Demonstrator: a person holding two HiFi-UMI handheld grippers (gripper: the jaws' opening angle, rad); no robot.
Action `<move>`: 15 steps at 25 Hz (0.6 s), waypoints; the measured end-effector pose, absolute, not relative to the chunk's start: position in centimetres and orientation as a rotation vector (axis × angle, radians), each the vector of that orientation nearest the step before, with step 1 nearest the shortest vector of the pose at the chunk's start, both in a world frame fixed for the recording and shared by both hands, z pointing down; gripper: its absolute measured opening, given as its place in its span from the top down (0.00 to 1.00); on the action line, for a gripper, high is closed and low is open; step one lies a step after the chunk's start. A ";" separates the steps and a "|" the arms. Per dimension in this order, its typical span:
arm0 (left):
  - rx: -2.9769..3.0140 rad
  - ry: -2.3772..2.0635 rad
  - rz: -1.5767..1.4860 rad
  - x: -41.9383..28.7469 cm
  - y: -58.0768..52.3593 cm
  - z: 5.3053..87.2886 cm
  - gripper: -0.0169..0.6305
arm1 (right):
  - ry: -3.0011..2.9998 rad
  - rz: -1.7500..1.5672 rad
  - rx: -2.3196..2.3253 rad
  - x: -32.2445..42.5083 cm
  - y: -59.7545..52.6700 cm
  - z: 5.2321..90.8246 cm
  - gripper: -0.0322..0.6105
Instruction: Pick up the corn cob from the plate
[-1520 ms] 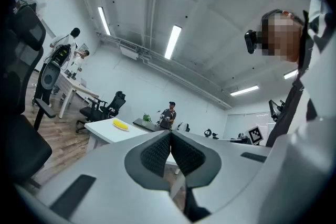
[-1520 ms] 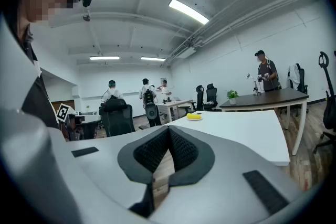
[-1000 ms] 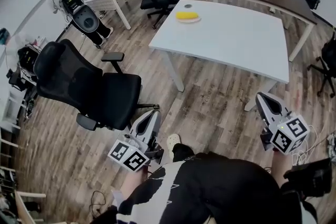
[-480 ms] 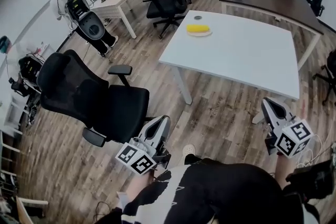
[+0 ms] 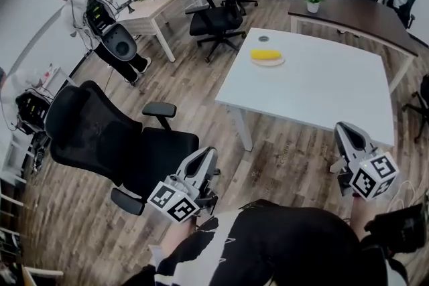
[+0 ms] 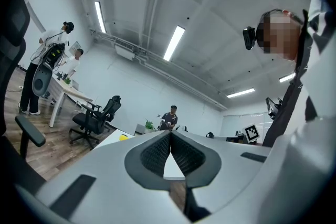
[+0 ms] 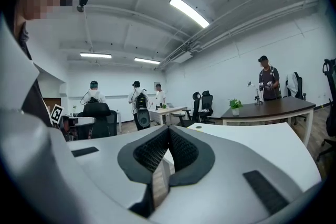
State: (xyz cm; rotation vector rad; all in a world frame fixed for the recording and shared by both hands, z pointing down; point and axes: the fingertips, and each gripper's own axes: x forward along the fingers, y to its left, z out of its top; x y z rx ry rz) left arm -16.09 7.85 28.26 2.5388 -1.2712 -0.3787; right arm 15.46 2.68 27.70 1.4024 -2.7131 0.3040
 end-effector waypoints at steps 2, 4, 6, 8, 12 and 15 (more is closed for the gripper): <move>2.545 -1.269 -0.387 -17.6 6.6 28.1 0.95 | -2.718 0.266 1.433 14.4 1.6 27.1 0.93; 2.553 -1.263 -0.393 -19.0 5.4 28.1 0.95 | -2.730 0.251 1.446 13.2 0.5 26.6 0.93; 2.561 -1.254 -0.397 -20.1 4.3 28.2 0.95 | -2.735 0.248 1.449 12.0 -0.5 26.5 0.93; 2.571 -1.241 -0.400 -21.0 3.4 28.3 0.95 | -2.727 0.242 1.452 10.8 -1.4 26.7 0.93; 2.578 -1.225 -0.402 -22.3 2.3 28.7 0.95 | -2.715 0.241 1.438 8.8 -2.6 27.4 0.93; 2.566 -1.219 -0.411 -23.0 1.9 29.3 0.95 | -2.706 0.246 1.424 7.7 -3.3 27.9 0.93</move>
